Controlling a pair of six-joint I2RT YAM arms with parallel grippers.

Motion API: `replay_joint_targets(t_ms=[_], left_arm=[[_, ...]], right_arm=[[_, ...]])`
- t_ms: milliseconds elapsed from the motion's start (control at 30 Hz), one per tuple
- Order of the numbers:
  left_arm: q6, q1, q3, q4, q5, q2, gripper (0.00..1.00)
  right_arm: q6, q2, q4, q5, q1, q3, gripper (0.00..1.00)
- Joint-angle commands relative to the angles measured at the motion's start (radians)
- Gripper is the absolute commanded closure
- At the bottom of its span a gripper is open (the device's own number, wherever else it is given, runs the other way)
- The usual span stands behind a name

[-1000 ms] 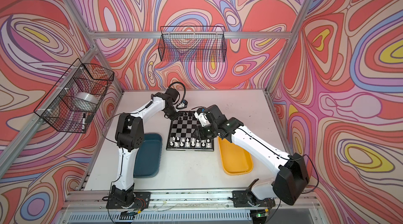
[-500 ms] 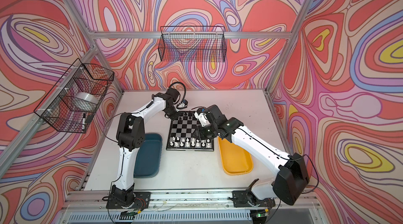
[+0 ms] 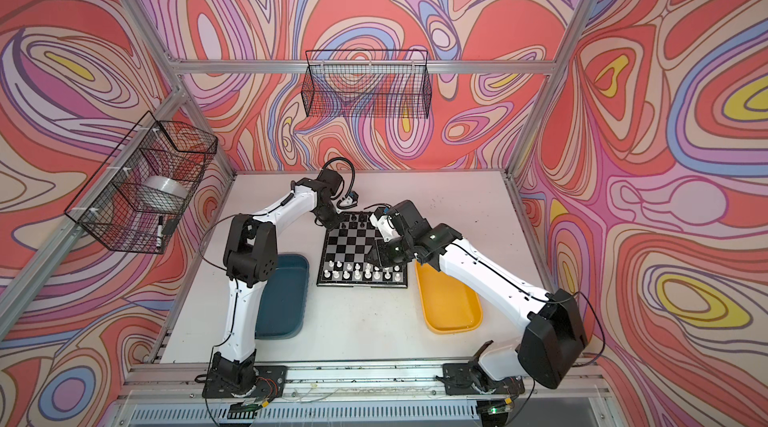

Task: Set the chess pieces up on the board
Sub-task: 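Open the left gripper to release the black pawn on the square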

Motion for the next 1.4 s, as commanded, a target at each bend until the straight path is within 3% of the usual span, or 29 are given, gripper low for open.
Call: replay_joint_targets(t_ms=[0,1367], left_arm=[[0.006,-0.005,0.018,0.008,-0.009,0.024,0.82],[-0.012,-0.003,-0.039,-0.002,-0.001,-0.077,0.73]], right_arm=[[-0.013,0.015,0.003,0.012,-0.005,0.012,0.79],[-0.026,0.035,0.013,-0.006,-0.004,0.041,0.79]])
